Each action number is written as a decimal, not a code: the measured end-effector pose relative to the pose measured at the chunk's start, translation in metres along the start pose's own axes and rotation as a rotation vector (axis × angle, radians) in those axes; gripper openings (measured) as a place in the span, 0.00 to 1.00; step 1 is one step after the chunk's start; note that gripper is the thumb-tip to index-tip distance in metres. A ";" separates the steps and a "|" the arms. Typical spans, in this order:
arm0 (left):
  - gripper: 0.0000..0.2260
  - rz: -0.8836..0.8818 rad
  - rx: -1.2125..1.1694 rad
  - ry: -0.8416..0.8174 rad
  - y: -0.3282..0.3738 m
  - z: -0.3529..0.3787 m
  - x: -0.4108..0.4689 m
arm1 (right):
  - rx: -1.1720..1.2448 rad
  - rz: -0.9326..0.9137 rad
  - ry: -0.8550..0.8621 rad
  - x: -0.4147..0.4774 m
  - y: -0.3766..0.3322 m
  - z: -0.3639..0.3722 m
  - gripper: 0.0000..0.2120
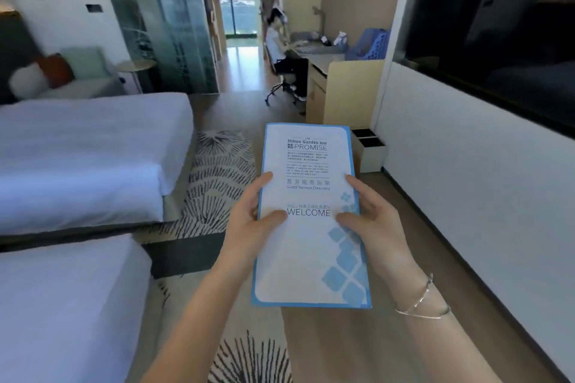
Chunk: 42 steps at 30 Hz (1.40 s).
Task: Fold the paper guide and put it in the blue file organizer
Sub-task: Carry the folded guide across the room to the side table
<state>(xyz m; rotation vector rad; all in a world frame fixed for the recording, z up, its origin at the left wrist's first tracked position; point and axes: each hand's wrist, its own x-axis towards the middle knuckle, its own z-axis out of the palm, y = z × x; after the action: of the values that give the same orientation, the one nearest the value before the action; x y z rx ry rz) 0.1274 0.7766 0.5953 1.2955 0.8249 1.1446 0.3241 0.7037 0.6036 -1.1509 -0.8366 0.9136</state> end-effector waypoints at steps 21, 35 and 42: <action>0.27 -0.057 -0.015 0.393 -0.078 -0.101 0.114 | -0.028 0.168 -0.383 0.190 0.107 0.104 0.31; 0.28 -0.059 0.002 0.285 -0.072 -0.201 0.461 | -0.012 0.156 -0.273 0.496 0.120 0.238 0.29; 0.28 -0.032 0.045 0.303 -0.103 -0.242 0.647 | 0.001 0.144 -0.261 0.676 0.162 0.293 0.30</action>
<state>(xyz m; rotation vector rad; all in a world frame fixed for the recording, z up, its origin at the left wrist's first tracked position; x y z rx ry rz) 0.0940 1.4726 0.5482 1.1556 1.0943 1.3230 0.3040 1.4565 0.5602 -1.1164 -0.9719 1.2019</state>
